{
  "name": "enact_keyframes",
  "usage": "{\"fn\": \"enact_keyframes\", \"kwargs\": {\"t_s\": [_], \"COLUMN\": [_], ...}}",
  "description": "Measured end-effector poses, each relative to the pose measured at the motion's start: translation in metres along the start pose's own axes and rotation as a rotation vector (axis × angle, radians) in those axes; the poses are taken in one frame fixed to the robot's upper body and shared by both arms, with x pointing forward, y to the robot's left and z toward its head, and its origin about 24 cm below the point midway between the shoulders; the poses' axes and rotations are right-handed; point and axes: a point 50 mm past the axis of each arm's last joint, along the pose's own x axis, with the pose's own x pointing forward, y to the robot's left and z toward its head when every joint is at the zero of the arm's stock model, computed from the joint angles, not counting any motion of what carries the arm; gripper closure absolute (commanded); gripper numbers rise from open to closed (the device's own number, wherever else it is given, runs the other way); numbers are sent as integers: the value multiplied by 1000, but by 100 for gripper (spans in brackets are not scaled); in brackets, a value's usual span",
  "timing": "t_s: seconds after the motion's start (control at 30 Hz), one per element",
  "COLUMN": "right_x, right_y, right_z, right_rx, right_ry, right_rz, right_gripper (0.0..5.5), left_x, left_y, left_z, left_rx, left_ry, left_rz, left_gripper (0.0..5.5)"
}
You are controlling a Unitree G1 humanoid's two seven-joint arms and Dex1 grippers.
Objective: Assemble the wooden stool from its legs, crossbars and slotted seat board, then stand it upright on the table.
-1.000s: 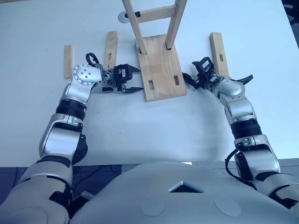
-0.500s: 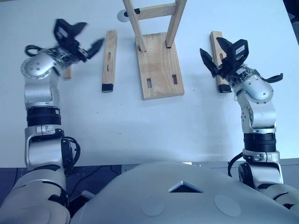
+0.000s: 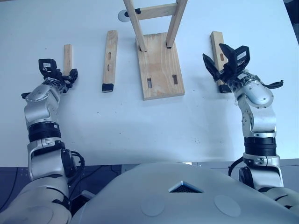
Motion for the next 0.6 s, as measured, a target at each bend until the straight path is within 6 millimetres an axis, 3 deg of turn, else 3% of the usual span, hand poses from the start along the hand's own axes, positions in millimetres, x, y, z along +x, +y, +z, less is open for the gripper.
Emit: {"fn": "enact_keyframes", "kwargs": {"t_s": [0.3,0.47,0.5,0.6], "right_x": [0,0,0,5], "right_y": [2,-6,-9,-20], "right_z": [-2,0,2,23], "right_rx": [3,-8,-12,3], "right_ry": [8,-4,-20,-125], "right_rz": [8,-53,-79,-140], "right_gripper": [249,249,249,249], "left_x": [2,5,5,-6], "left_y": [-1,-12,-18,-56], "left_z": [-2,5,14,94], "left_rx": [0,138,148,175], "left_ry": [7,-67,-134,-545], "left_rz": [-27,-33,-47,-177], "left_gripper": [402,424,424,424]}}
